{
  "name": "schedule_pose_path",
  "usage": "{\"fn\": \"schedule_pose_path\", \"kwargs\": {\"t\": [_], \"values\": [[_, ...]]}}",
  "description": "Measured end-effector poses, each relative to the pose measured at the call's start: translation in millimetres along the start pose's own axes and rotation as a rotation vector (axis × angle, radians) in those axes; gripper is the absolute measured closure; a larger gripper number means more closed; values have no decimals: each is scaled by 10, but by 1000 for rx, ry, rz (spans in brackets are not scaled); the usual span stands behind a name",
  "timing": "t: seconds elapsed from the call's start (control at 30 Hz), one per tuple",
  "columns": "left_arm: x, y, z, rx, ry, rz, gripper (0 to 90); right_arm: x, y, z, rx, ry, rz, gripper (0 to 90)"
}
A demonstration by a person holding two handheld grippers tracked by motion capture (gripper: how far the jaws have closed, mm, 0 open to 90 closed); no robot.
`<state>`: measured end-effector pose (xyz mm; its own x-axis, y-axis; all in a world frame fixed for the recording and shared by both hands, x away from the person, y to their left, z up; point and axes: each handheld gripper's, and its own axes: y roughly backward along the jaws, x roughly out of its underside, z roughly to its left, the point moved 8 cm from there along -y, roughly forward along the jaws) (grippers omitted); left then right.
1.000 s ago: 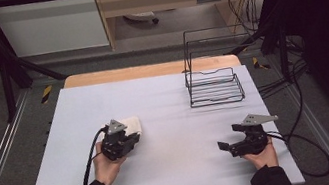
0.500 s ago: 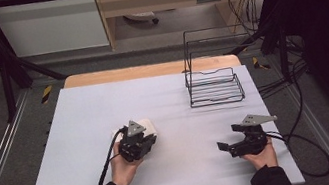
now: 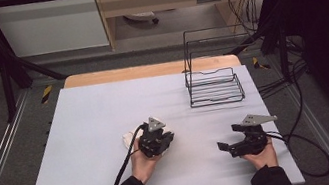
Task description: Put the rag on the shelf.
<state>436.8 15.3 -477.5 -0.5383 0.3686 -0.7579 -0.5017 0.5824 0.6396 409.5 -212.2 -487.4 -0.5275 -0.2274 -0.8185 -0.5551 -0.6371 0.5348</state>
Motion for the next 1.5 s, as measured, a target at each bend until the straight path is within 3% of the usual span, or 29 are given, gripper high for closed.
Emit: {"fn": "schedule_pose_path", "kwargs": {"t": [0.2,0.33,0.5,0.57,0.7,0.87,1.0,1.33,1.5], "values": [[55,-65,15,54,3,19,787,0,1,0,0,0,0,10],[4,77,108,42,-62,2,618,1,3,4,0,-2,0,10],[-30,368,448,-16,-94,-6,477,5,-4,5,-1,-1,4,10],[-7,459,623,-40,-90,13,403,6,-9,6,0,-3,4,10],[101,570,990,-108,-78,50,357,3,-16,16,-1,-8,6,10],[263,572,1304,-152,-19,91,383,2,-36,29,1,-20,5,11],[361,515,1431,-138,29,130,422,-1,-52,47,10,-16,16,11],[445,471,1380,-41,90,135,659,-124,-171,227,3,-7,5,31],[448,479,1347,-29,105,147,778,-222,-318,387,-13,-7,-4,68]]}}
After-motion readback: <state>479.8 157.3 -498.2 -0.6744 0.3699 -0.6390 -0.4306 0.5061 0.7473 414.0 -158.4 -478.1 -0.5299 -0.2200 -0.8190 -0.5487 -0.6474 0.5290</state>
